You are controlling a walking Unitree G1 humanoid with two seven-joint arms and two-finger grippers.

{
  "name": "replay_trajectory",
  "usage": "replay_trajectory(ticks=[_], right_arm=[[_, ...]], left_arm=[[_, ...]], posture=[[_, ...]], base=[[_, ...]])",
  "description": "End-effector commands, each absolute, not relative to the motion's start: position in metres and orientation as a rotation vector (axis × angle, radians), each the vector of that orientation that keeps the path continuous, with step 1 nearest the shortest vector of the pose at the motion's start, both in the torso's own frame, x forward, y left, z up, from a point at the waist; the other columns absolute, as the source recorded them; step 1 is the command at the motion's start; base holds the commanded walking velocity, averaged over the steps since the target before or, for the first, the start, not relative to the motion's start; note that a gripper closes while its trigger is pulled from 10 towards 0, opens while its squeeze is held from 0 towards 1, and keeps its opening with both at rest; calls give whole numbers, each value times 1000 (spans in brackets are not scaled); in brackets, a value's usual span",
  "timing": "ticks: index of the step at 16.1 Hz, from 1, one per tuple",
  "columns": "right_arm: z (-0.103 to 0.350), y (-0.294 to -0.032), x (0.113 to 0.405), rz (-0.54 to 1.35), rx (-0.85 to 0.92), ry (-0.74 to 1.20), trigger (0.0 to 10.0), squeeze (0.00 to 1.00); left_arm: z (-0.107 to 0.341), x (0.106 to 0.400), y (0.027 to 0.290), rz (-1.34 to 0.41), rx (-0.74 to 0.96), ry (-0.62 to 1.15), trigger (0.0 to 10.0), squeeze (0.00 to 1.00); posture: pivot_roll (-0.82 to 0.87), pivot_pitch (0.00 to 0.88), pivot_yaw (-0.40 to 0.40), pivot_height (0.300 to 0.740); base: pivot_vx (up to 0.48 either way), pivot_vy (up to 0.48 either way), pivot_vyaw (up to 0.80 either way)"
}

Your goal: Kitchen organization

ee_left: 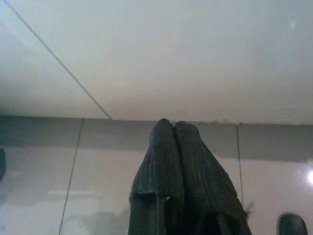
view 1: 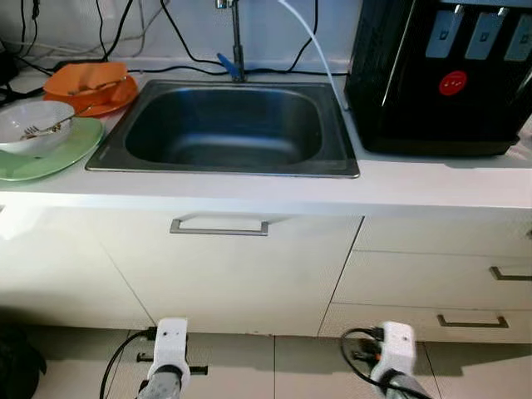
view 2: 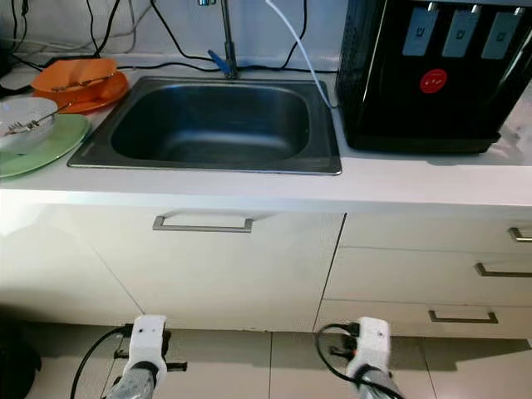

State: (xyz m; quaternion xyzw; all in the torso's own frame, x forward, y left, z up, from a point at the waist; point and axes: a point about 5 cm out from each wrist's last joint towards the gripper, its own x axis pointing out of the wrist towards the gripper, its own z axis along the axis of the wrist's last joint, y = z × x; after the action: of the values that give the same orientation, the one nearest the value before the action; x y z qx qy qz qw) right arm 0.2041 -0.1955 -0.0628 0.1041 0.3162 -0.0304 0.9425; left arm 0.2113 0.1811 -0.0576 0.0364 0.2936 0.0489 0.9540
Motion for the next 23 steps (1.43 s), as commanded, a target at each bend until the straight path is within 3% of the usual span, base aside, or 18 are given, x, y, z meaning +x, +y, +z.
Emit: replay_trajectory(ticks=[1, 7, 16, 23], right_arm=[[-59, -204, 204, -101, 219, 593, 10000, 0], [-32, -216, 215, -95, 144, 337, 10000, 0], [11, -220, 212, -101, 76, 97, 10000, 0], [67, -209, 238, -85, 79, -82, 10000, 0]], left_arm=[[-53, 212, 188, 131, 89, 542, 10000, 0], [-13, 229, 189, 105, 206, 216, 10000, 0], [34, 225, 192, 129, 226, 24, 10000, 0], [91, 247, 171, 69, 223, -147, 10000, 0]], posture=[[10, 59, 14, 740], [-5, 78, 16, 740], [-16, 94, 19, 740], [-23, 98, 12, 740]], base=[[0, 0, 0], [0, 0, 0], [0, 0, 0], [0, 0, 0]])
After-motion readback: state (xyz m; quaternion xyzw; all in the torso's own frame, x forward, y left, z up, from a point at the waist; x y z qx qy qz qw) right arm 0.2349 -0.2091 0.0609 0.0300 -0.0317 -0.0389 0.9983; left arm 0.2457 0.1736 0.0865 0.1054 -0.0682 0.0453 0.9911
